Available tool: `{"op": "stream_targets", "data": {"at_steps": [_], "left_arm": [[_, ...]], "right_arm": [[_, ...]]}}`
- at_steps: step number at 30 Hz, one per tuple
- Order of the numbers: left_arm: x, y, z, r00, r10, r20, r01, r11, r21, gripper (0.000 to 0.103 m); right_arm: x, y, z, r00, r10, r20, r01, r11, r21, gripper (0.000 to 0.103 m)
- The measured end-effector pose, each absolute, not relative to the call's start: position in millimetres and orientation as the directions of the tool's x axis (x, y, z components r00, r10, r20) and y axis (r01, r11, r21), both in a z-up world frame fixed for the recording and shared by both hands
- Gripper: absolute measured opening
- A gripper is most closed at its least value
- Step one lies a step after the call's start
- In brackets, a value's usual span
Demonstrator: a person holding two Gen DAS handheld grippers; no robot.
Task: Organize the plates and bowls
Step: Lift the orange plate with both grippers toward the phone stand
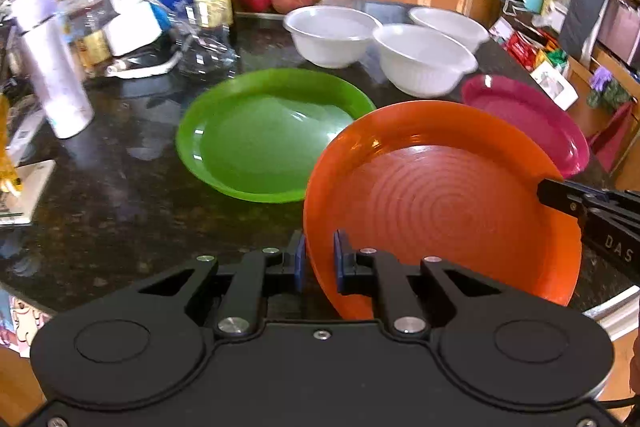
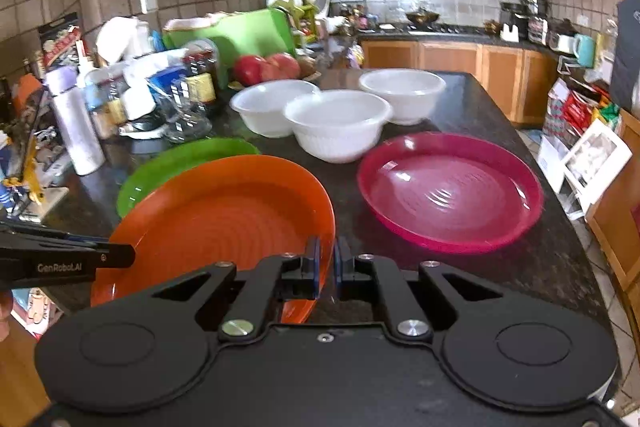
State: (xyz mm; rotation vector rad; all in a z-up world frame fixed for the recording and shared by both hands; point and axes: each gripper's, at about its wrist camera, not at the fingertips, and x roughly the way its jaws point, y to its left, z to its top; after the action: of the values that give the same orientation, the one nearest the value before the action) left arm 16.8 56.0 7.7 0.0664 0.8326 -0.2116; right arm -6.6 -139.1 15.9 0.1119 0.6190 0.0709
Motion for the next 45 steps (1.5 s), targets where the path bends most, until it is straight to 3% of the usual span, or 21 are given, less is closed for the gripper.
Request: {"op": "stream_targets", "data": {"at_steps": [24,36,45], "left_arm": [[33.2,211.1,10.5,0.707,0.131,-0.695,-0.069,0.991,0.115,0.018],[53.4,251.8,-1.5,0.698,0.142,-0.702,-0.068,0.989,0.132,0.019],[67.1,250.1,-15.9,0.681,0.085,-0.728,0.007,0.993,0.122,0.019]], "right_arm": [[68.4,33.3,5.1,0.709,0.333,-0.622,-0.283,0.942,0.181,0.011],[81.7,70.9,-3.3,0.687,0.325,-0.65,-0.27,0.945,0.187,0.011],[84.8,67.6,-10.0,0.694,0.252,-0.674,-0.184,0.968,0.172,0.011]]}}
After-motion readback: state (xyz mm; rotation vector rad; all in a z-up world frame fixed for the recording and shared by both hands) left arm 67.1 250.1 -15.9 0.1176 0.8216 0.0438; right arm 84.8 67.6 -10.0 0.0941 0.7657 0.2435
